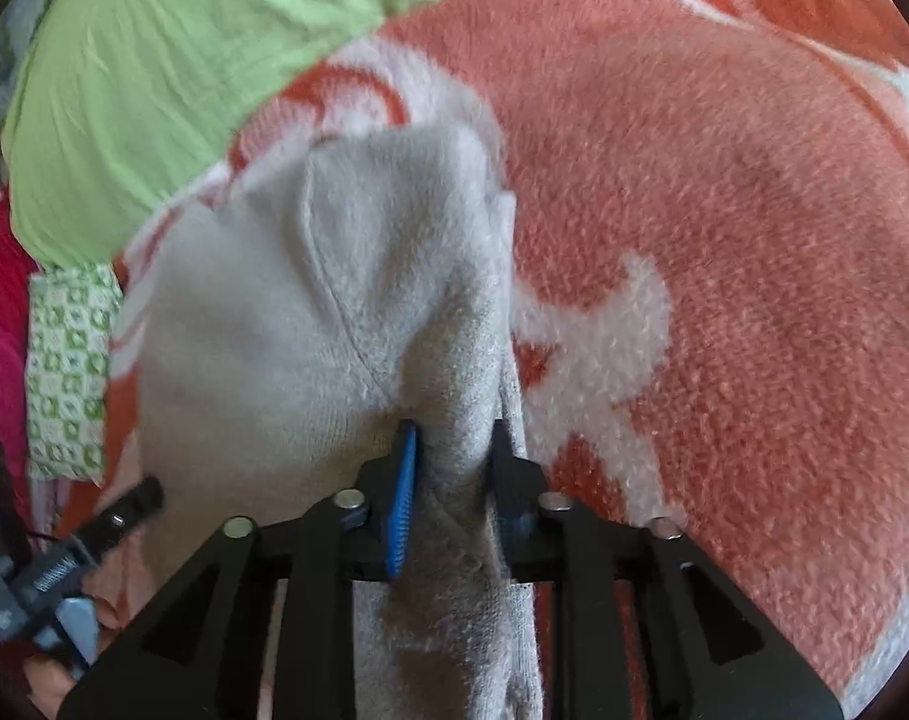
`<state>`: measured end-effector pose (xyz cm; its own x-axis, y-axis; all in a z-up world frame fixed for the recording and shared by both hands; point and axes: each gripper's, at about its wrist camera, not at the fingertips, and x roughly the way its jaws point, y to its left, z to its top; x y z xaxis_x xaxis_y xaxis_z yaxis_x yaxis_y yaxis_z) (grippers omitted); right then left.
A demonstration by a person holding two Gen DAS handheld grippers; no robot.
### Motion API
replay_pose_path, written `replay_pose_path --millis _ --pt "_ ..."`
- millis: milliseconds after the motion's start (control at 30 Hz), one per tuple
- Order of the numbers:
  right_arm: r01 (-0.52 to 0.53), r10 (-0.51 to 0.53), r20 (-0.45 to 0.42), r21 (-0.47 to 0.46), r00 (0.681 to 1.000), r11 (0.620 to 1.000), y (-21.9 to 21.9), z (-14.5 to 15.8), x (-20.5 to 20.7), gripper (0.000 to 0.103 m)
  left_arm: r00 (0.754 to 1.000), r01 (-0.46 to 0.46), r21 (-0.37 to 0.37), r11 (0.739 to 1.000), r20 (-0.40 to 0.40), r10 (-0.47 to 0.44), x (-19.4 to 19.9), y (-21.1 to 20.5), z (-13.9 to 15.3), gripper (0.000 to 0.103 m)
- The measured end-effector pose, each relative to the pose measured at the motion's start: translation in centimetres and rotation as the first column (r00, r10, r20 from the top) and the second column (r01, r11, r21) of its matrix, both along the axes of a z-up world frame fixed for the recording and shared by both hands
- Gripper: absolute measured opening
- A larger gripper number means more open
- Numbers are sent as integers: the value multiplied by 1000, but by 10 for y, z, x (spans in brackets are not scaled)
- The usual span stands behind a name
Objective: Fold small clothes
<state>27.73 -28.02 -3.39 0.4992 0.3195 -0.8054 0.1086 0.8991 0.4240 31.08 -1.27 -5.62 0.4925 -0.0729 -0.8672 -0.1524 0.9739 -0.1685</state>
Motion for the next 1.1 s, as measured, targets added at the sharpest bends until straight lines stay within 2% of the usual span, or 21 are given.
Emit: replay_pose_path --millis 67,233,300,333,367,467,633,733,867,1100 --pt "14 -14 35 -9 999 1000 -5 12 -14 42 1000 8 3 1000 11 -8 -7 0 3 90" --pt "-11 13 94 -23 995 1000 -3 31 -51 45 998 28 32 999 49 -29 -33 -4 12 89" --pt "-21 23 106 -20 994 1000 2 33 -62 58 997 34 51 998 68 -37 -47 -8 17 89" --pt "-32 33 114 -11 993 999 5 34 -70 68 996 41 53 998 80 -45 -54 -10 19 90" --pt "-44 44 125 -2 991 999 7 35 -76 73 994 51 64 997 89 -57 -61 -12 21 90" --pt "-77 80 146 -26 986 997 17 36 -97 76 991 89 107 990 95 -99 -78 -21 24 90" --pt "-130 140 162 -72 977 989 27 35 -125 80 985 121 125 985 109 -135 -105 -30 25 90" --pt "-143 157 156 -97 975 985 30 31 -140 82 980 143 169 975 111 -163 -121 -33 23 90" --pt "-138 153 161 -99 975 985 30 30 -154 86 978 143 188 972 124 -168 -142 -32 22 90" --pt "-180 200 199 -115 959 977 41 34 -173 93 975 148 192 970 136 -176 -153 -29 22 90"
